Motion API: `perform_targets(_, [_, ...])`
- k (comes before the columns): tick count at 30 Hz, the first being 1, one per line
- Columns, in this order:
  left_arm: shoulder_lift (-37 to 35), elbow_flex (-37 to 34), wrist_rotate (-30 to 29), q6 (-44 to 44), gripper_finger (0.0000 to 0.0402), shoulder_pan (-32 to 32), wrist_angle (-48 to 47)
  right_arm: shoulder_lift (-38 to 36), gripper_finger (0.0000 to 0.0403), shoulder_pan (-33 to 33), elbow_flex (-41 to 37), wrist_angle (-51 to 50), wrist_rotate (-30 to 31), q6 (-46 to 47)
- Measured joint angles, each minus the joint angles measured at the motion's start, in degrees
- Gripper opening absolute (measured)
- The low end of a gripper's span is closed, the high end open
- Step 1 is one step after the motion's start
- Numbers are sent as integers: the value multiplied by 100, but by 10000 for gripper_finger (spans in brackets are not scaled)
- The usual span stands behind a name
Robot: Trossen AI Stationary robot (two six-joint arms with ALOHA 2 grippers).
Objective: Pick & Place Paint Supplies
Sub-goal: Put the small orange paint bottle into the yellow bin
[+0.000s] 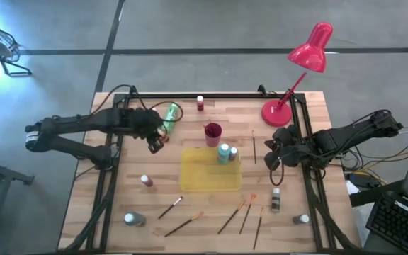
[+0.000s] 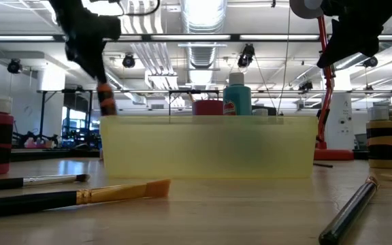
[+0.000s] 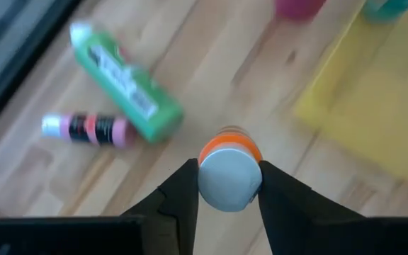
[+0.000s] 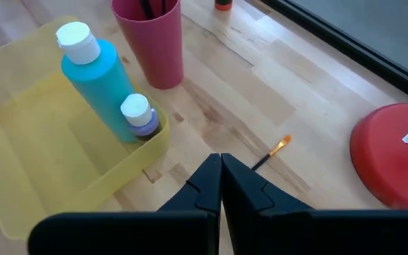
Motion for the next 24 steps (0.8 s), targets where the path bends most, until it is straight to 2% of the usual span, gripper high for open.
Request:
perform_targets(5, [-2, 415, 242, 281, 124, -3, 416, -2, 8, 0, 0, 24, 57, -12])
perform_targets(8, [-4, 512, 538, 421, 124, -5, 723, -52, 8, 2, 0, 28, 308, 19])
perform_targets(13, [-4, 514, 909, 519, 124, -26, 1139, -375, 8, 0, -2, 14, 464, 48])
perform_targets(24, [277, 510, 1214, 626, 124, -278, 1626, -883, 8, 0, -2, -9, 484, -154])
